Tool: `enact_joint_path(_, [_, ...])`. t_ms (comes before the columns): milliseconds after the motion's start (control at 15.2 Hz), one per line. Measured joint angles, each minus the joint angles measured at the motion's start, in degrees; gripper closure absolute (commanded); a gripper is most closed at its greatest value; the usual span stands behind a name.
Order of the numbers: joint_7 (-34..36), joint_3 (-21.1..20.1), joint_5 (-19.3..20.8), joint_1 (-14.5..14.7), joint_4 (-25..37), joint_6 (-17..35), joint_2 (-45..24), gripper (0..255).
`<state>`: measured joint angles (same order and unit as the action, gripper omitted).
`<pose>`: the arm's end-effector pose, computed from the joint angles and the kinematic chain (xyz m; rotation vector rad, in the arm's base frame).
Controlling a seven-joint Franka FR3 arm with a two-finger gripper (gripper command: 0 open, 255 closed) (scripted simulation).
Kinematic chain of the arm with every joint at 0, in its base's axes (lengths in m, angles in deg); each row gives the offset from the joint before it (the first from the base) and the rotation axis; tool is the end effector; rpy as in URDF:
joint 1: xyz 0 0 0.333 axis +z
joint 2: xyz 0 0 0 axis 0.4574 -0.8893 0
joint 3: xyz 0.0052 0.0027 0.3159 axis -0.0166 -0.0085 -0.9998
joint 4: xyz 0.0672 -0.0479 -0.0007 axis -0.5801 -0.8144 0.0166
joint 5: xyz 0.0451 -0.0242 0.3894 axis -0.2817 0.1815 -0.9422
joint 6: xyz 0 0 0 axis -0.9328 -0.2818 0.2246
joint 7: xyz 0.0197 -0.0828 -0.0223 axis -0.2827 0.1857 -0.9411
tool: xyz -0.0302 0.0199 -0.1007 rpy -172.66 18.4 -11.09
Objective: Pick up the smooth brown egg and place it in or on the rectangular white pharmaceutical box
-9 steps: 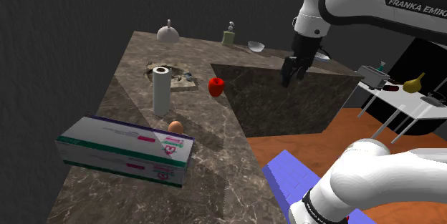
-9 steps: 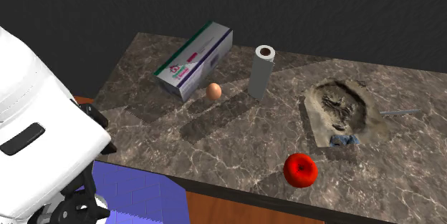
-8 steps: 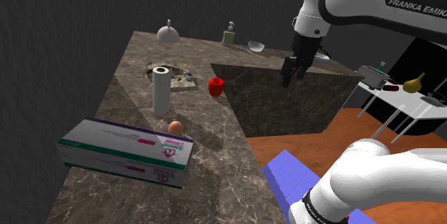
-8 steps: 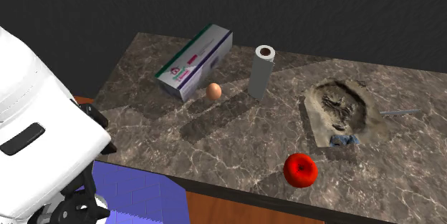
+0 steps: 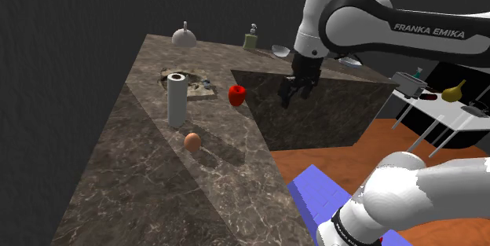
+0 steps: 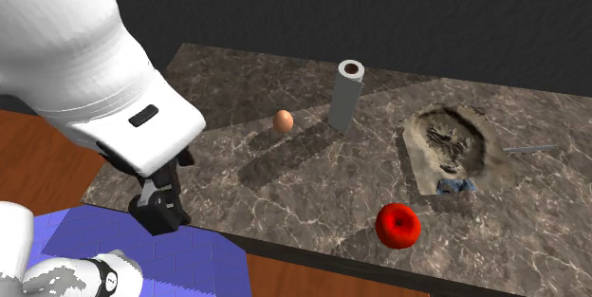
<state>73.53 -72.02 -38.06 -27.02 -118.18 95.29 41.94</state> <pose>0.3280 0.0636 0.5530 3.0097 -0.0942 -0.0143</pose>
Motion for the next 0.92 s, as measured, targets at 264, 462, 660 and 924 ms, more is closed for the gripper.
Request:
enact_joint_path(264, [6.22, -4.67, -1.63, 0.60, -1.63, 6.76, -3.99, 0])
enact_joint_path(462, [11.16, -8.43, -2.05, 0.58, -0.99, 11.75, -8.80, 0])
enact_joint_path(660, [15.75, -11.65, -1.21, -0.08, 0.57, 16.42, -14.27, 0])
enact_joint_path(924, [23.24, -16.45, 1.05, -0.85, 3.18, 21.69, -21.58, 0])
